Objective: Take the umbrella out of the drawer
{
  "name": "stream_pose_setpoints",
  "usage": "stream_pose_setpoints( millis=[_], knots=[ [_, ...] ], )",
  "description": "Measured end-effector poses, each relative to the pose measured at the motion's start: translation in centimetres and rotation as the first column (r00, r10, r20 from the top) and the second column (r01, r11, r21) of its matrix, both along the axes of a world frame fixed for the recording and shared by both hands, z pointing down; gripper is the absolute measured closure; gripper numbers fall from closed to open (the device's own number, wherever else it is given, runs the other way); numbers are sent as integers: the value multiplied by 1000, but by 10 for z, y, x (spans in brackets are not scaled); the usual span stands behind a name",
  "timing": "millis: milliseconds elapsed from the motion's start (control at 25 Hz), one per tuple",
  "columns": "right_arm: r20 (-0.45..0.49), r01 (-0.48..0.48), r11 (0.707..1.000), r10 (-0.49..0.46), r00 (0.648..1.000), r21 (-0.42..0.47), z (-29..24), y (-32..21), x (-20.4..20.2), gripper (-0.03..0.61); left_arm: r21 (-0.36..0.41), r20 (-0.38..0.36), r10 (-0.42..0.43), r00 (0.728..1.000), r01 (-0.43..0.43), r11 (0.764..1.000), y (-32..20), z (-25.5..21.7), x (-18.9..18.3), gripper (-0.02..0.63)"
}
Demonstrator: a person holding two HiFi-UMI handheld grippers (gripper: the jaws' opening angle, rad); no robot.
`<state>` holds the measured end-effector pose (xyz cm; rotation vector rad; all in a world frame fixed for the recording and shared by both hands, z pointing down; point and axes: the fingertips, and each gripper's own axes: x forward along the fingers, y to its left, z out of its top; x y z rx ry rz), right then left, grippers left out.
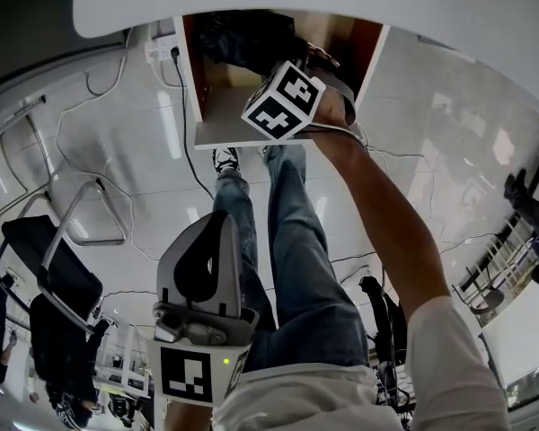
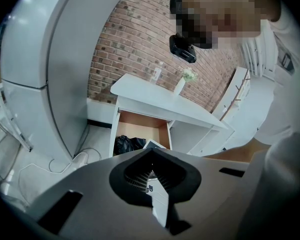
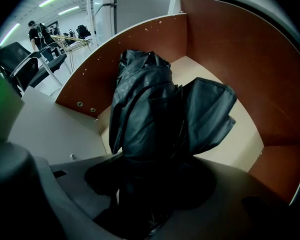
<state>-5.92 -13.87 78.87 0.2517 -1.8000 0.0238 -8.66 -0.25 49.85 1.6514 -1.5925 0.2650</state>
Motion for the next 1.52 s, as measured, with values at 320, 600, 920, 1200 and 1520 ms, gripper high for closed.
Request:
stream_pose_setpoints(
  millis=[320,600,920,1200,1520],
  knots=[
    [2,-4,1000,4,1000,-14,-2,0,0,314,-19,0,-2,1000,2,1000,5,2,-2,601],
    [5,5,1000,-5,1000,-30,-6,2,1,316,-28,13,-6,1000,6,1000,6,1,-5,601],
    [0,14,999,-14,1000,-34,-10,4,4,318,-25,10,-15,1000,16,1000,3,-1,-8,601],
    [26,-1,998,3,1000,-67,-27,8,5,318,-6,8,-27,1000,27,1000,2,-11,-10,601],
    [37,-15,998,17,999,-63,-37,9,8,318,10,9,-41,999,41,999,0,-21,-18,601]
  ],
)
